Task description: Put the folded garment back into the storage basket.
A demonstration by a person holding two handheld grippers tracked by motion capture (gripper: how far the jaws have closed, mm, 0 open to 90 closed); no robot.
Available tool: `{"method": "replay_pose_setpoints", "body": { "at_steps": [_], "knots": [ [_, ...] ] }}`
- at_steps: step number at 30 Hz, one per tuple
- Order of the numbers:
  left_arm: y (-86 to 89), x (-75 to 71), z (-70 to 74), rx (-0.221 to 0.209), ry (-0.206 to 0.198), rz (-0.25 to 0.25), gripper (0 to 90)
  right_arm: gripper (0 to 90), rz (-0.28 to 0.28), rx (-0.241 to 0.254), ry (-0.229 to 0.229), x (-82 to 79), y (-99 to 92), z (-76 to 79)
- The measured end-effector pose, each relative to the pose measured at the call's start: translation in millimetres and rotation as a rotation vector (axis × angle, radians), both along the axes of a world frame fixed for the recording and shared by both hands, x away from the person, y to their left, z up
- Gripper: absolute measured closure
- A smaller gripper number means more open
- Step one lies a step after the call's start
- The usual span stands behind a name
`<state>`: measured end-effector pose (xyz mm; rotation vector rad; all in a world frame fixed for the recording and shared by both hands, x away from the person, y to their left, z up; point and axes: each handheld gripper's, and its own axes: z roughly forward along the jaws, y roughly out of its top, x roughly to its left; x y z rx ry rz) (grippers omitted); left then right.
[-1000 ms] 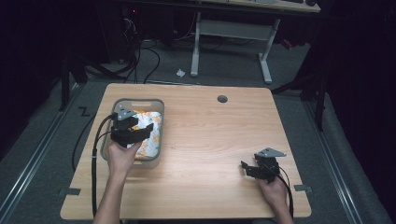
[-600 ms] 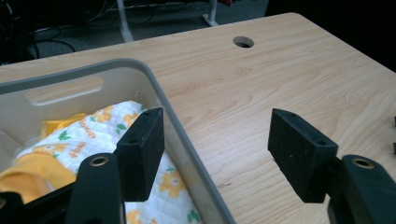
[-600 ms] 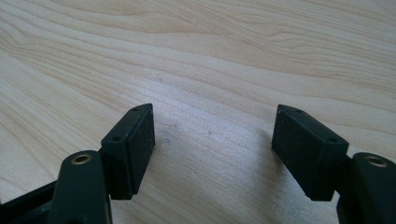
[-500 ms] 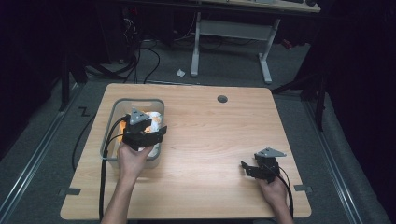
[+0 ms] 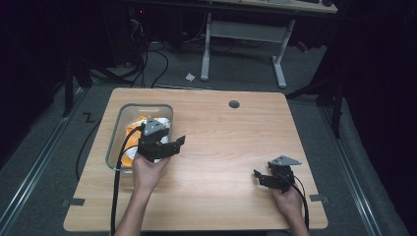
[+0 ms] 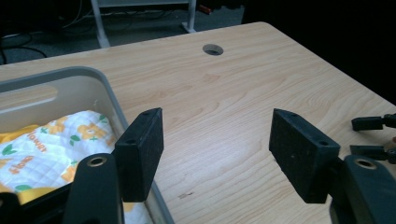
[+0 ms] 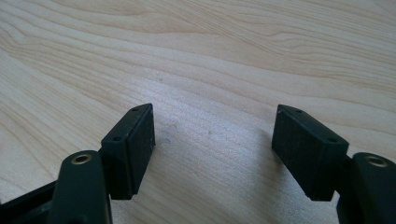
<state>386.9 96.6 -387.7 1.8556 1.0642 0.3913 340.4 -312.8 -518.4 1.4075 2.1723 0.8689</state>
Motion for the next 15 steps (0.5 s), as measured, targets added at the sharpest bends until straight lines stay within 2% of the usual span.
{"method": "replay_pose_setpoints", "body": {
  "at_steps": [15],
  "knots": [
    [-14.8,-8.0,3.9,-0.023,-0.008,-0.038,35.4,30.4,0.0,0.001,0.001,-0.1,0.1,0.1]
  ]
}}
